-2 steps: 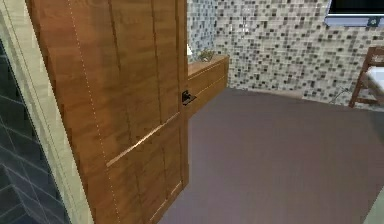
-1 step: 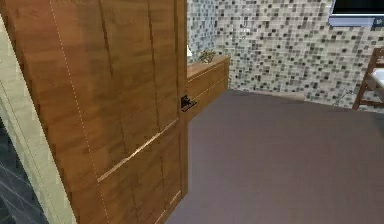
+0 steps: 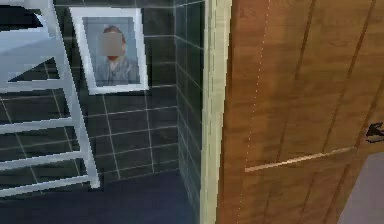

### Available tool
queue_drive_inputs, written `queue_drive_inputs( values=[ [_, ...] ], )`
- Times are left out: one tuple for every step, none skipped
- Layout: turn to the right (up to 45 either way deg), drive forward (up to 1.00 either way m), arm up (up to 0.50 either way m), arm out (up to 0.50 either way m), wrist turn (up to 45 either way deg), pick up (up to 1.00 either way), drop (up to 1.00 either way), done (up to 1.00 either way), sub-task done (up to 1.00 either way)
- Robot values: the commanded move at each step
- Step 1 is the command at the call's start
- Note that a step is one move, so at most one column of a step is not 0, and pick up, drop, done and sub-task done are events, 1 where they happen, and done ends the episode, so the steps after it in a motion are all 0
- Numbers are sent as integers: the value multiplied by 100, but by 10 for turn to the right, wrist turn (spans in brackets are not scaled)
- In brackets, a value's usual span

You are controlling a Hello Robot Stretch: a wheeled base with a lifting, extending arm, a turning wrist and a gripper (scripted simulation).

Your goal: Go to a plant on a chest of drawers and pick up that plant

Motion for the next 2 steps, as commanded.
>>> queue_drive_inputs(
  values=[
    [0,25,0,0,0,0,0,0,0],
    [450,0,0,0,0,0,0,0,0]
  ],
)
